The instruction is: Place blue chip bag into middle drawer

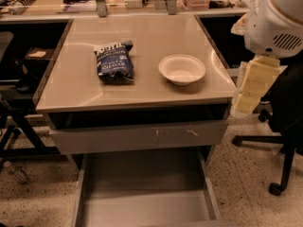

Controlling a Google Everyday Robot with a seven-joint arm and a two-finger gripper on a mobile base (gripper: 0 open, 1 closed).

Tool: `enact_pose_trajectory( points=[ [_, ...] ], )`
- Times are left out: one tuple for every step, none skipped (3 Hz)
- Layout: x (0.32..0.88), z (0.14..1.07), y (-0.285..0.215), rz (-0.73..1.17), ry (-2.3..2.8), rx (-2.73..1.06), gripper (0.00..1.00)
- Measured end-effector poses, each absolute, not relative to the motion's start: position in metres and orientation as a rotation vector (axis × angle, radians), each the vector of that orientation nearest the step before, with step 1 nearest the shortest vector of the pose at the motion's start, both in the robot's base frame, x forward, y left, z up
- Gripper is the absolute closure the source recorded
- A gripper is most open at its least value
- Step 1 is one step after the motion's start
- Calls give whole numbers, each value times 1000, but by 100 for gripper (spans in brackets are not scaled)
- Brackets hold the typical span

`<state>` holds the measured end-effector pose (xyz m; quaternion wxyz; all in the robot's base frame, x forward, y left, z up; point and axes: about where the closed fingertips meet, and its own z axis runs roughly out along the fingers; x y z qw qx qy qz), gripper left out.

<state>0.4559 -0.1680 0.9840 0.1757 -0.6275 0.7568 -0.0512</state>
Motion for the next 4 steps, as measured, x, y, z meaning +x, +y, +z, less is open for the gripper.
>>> enact_pose_trajectory(
  points=[
    [473, 988, -109, -183, 2049, -1875, 0],
    [485, 990, -56, -167, 1946, -1977, 0],
    [484, 992, -57, -171, 1943, -1970, 0],
    [497, 985, -38, -186, 1939, -1945, 0]
  ],
)
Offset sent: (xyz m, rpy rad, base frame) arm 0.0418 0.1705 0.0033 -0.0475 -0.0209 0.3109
